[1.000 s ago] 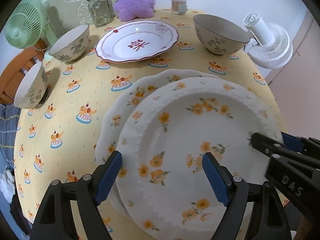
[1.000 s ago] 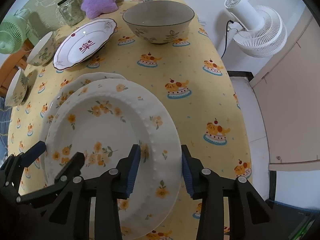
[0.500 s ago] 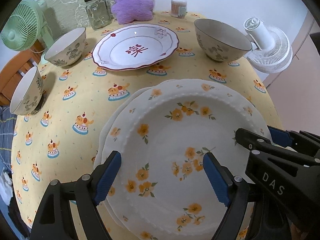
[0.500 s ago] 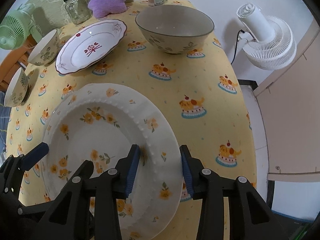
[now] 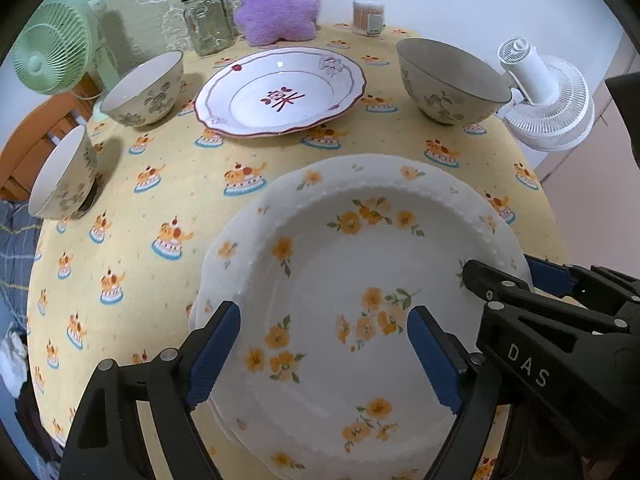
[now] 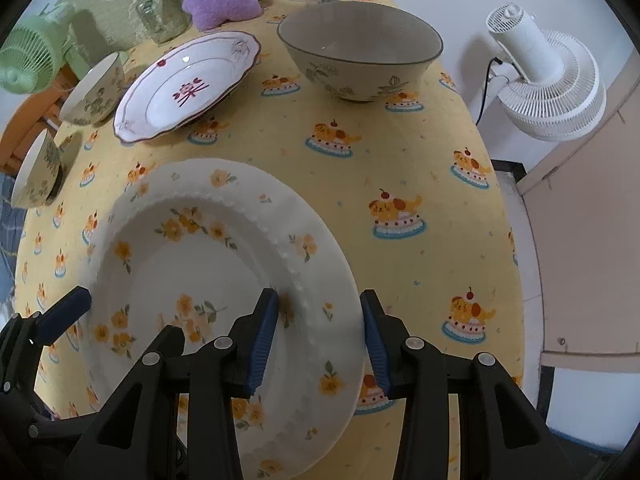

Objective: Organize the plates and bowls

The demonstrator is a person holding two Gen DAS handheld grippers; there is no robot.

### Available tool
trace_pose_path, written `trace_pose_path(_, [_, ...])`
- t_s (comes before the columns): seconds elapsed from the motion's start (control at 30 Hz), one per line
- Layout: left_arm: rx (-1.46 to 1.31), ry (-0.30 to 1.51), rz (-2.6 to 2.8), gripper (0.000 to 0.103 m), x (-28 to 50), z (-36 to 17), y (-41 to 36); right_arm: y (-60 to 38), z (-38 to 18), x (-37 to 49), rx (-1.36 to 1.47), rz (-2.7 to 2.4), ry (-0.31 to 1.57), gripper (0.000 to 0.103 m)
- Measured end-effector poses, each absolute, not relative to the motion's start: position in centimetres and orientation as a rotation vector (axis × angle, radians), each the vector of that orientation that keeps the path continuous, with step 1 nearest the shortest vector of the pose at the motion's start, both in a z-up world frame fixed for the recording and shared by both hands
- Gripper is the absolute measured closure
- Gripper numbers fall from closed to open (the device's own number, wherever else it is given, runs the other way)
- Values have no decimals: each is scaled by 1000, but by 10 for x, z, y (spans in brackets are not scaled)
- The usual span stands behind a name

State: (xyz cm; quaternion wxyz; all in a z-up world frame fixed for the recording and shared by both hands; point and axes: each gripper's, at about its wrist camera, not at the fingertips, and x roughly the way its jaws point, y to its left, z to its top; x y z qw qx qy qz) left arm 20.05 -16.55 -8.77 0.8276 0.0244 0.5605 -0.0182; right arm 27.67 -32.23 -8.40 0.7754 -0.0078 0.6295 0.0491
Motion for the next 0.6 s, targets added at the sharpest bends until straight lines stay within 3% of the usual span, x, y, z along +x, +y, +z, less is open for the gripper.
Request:
trace_pose_path(0.37, [5,1200,-58,16,175,-81,-159,-323,-75,248,-19,102,1352,57])
trace_pose_path(0.6, [-38,1144,-96,10,169,-58,-126,-307,-35,232,4,80,1237,30])
